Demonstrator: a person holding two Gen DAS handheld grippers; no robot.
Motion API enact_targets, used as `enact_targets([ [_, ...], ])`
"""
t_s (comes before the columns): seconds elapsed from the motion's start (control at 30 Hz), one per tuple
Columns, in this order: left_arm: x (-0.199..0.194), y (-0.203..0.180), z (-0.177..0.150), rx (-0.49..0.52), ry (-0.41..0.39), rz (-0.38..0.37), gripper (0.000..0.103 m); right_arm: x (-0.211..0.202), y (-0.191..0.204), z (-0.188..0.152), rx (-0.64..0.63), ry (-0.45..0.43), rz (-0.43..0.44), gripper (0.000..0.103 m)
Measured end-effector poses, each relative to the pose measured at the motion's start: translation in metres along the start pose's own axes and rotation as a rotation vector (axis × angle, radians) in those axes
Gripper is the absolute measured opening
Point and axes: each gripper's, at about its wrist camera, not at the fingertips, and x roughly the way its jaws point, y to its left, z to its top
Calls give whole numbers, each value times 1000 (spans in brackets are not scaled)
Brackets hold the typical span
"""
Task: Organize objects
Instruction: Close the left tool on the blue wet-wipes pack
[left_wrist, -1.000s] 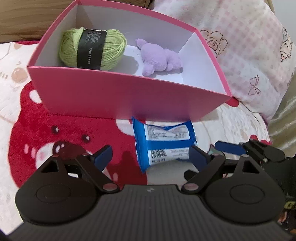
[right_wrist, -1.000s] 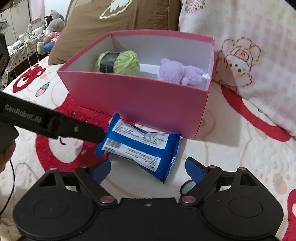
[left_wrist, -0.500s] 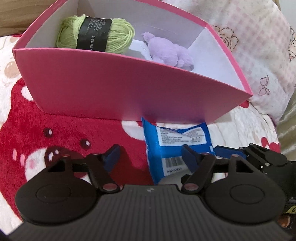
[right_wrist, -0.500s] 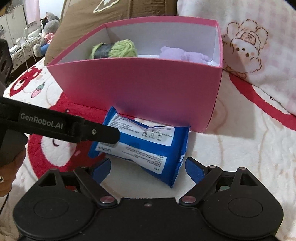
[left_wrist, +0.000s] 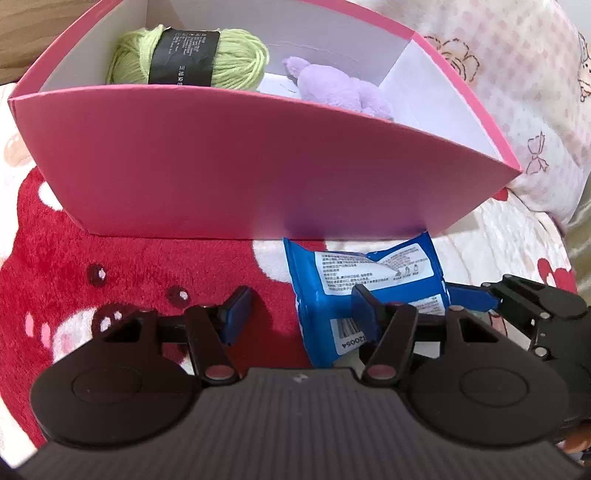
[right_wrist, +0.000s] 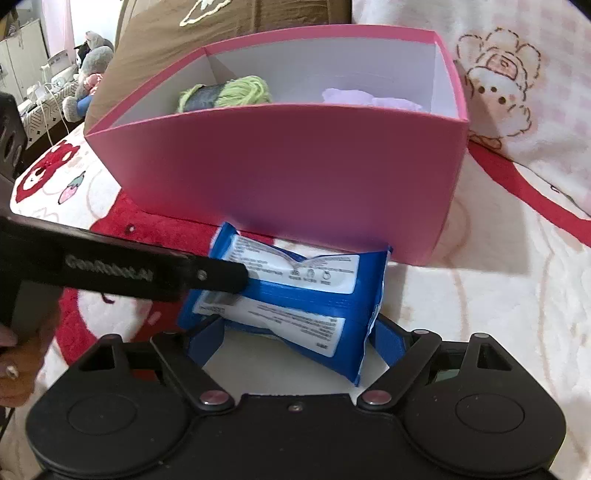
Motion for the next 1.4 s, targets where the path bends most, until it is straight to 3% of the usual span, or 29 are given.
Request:
enact_targets([
  [0.53,6,-2,0,26,-8,-19,51,7,13,-1,-63,27,-51,89],
  [0.6,5,1,2,4,5,-36,46,9,14,-2,-67,27,-56,89],
  [0.67,6,5,4,-46,42,-102,35,10,16,-2,-73,27,-62,89],
  [0.9,5,2,1,-59,48,-123,35,10,21,-2,-88,28,-77,89],
  [1.4,-13,-15,2,16,108,-50,39,9,31,-4,-88,51,-39,90],
])
